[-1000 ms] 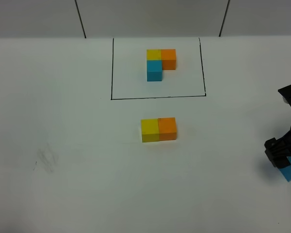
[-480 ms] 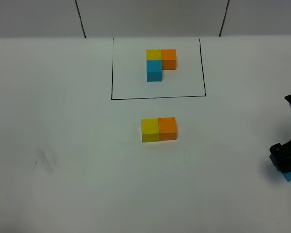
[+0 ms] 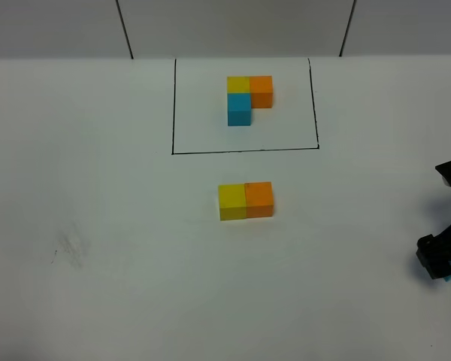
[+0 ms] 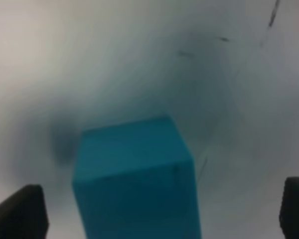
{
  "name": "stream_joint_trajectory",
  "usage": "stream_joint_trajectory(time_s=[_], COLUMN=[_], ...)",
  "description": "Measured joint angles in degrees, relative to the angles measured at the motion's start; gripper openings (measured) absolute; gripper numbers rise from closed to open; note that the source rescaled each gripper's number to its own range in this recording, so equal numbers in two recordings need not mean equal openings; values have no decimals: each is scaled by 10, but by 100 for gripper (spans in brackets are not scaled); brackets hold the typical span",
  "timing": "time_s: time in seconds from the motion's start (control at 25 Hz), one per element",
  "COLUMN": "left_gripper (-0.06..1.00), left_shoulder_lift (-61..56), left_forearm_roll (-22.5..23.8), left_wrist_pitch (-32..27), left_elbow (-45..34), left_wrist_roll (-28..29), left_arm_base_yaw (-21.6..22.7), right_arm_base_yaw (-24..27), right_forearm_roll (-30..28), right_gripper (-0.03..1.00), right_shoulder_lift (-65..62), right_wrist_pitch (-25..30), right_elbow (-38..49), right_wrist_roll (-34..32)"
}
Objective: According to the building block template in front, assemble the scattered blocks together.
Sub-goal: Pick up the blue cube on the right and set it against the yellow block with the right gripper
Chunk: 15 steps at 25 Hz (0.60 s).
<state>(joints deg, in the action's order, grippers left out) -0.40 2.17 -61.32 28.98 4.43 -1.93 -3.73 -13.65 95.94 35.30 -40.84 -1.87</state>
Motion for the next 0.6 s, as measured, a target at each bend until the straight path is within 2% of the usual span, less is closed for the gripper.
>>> stream_joint_trajectory(time_s=[0.08, 0.16, 0.24, 0.36, 0.6], left_gripper=[66, 66, 66, 66, 66], left_shoulder_lift=[0, 0, 0, 0, 0], left_forearm_roll=[0, 0, 0, 0, 0], left_wrist_pitch=[0, 0, 0, 0, 0], left_elbow=[0, 0, 0, 0, 0], left_wrist_roll=[0, 0, 0, 0, 0], left_arm_base_yaw=[0, 0, 0, 0, 0], right_arm_base_yaw=[1, 1, 1, 1, 1], right_forearm_roll=[0, 0, 0, 11, 21], right_gripper=[84, 74, 59, 22, 23], right_shoulder_lift=[4, 4, 4, 4, 2], right_wrist_pitch=[-2, -4, -5, -4, -5], right_elbow=[0, 0, 0, 0, 0], right_wrist_roll=[1, 10, 19, 32, 39])
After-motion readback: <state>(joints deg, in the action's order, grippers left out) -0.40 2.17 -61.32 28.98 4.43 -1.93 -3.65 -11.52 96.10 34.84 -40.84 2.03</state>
